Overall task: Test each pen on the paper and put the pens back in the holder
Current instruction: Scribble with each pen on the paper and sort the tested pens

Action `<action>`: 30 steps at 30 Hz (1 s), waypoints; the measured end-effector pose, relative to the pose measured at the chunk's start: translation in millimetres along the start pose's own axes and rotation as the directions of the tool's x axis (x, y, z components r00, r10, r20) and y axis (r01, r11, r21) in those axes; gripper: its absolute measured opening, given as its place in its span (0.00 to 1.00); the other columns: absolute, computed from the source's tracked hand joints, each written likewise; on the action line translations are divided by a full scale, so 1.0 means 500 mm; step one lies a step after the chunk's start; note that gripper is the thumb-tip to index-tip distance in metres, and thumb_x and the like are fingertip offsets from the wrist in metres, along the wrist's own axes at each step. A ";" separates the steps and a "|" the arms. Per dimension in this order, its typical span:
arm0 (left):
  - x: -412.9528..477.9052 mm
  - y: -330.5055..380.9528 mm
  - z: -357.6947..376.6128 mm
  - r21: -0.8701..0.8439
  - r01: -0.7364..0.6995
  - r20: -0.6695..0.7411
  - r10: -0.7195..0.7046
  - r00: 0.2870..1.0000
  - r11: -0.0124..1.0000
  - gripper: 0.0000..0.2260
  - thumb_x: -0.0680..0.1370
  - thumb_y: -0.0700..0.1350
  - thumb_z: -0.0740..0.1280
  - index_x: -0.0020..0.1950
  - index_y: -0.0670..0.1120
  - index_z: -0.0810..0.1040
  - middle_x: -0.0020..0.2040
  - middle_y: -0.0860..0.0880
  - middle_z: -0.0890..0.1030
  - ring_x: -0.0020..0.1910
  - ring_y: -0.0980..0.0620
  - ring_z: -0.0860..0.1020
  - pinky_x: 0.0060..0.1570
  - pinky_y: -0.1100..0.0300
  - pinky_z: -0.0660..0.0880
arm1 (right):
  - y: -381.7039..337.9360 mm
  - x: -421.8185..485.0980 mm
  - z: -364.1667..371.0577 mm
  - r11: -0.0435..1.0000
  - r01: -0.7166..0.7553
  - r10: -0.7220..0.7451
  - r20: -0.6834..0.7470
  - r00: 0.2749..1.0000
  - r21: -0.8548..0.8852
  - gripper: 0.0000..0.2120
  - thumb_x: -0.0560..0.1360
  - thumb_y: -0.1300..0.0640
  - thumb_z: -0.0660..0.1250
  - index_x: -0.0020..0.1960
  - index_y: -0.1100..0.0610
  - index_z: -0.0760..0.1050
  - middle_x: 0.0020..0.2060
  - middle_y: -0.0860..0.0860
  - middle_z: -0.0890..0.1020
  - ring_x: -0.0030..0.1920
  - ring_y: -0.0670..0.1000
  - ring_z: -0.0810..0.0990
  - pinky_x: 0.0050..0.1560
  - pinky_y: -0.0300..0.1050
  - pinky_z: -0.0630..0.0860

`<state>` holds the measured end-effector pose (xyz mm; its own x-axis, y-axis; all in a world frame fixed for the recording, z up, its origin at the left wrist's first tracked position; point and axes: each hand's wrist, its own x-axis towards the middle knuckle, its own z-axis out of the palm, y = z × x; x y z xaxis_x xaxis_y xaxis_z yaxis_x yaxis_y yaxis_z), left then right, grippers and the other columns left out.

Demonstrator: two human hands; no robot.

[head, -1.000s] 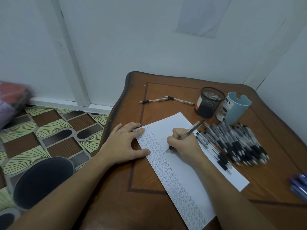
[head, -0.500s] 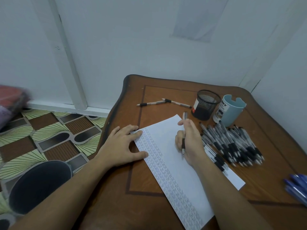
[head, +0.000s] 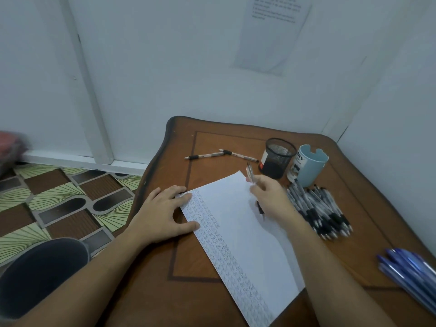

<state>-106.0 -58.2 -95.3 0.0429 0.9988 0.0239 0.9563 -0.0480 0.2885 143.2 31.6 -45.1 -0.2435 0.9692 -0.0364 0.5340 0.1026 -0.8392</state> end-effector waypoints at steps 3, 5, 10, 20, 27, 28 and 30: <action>-0.002 0.003 -0.003 -0.002 0.003 0.002 -0.003 1.000 1.000 0.58 0.54 0.84 0.37 0.76 0.56 0.62 0.77 0.57 0.58 0.76 0.56 0.54 0.74 0.51 0.43 | 0.027 0.002 -0.061 0.882 0.035 -0.044 -0.008 0.999 -0.470 0.05 0.79 0.63 0.61 0.46 0.59 0.75 0.36 0.51 0.73 0.40 0.52 0.73 0.36 0.46 0.65; -0.002 0.004 -0.002 -0.004 0.004 0.002 -0.004 1.000 1.000 0.58 0.54 0.84 0.37 0.76 0.56 0.62 0.77 0.57 0.58 0.76 0.56 0.54 0.74 0.51 0.43 | 0.048 0.000 -0.085 0.772 0.010 -0.017 -0.005 1.000 -0.635 0.03 0.78 0.62 0.63 0.46 0.59 0.74 0.40 0.53 0.76 0.44 0.56 0.76 0.39 0.47 0.67; -0.002 0.006 -0.003 -0.002 0.007 -0.004 -0.007 1.000 1.000 0.58 0.53 0.84 0.37 0.76 0.56 0.62 0.77 0.57 0.58 0.76 0.57 0.54 0.74 0.51 0.43 | 0.052 -0.020 -0.088 0.557 0.004 0.003 0.007 1.000 -0.831 0.06 0.77 0.64 0.63 0.47 0.56 0.67 0.47 0.54 0.75 0.52 0.58 0.78 0.43 0.46 0.70; -0.004 0.008 -0.006 -0.029 -0.004 0.004 0.004 1.000 1.000 0.47 0.62 0.78 0.48 0.76 0.56 0.60 0.77 0.57 0.57 0.76 0.57 0.51 0.74 0.53 0.39 | 0.009 0.093 0.033 0.970 0.089 -0.096 -0.023 0.995 -0.226 0.13 0.79 0.61 0.63 0.60 0.52 0.79 0.55 0.48 0.79 0.52 0.47 0.76 0.51 0.39 0.69; 0.000 0.000 -0.002 -0.027 -0.009 0.003 0.009 1.000 1.000 0.40 0.69 0.75 0.58 0.76 0.56 0.59 0.77 0.57 0.55 0.76 0.58 0.50 0.73 0.53 0.37 | -0.020 0.261 0.133 0.937 0.024 -0.043 -0.048 0.998 -0.348 0.19 0.80 0.56 0.64 0.68 0.41 0.73 0.64 0.51 0.77 0.65 0.56 0.74 0.68 0.59 0.66; 0.000 -0.002 -0.001 -0.032 -0.015 -0.010 0.014 1.000 0.999 0.40 0.69 0.74 0.59 0.76 0.56 0.60 0.77 0.57 0.56 0.76 0.58 0.50 0.73 0.53 0.38 | -0.027 0.281 0.137 0.931 0.013 -0.025 -0.030 0.999 -0.364 0.20 0.80 0.55 0.63 0.69 0.40 0.72 0.67 0.52 0.75 0.67 0.57 0.73 0.70 0.58 0.65; 0.001 -0.007 0.003 -0.040 -0.021 -0.027 0.019 0.999 0.999 0.39 0.69 0.74 0.60 0.76 0.56 0.61 0.77 0.57 0.57 0.76 0.58 0.50 0.73 0.53 0.38 | -0.034 0.310 0.142 0.909 -0.001 0.015 0.030 0.999 -0.418 0.20 0.81 0.55 0.60 0.70 0.40 0.71 0.71 0.54 0.71 0.70 0.58 0.69 0.72 0.58 0.64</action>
<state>-108.9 -57.8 -97.7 0.0536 0.9970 0.0556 0.9428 -0.0689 0.3260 38.9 164.1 -74.9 -0.2596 0.9635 -0.0655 0.8236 0.1855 -0.5360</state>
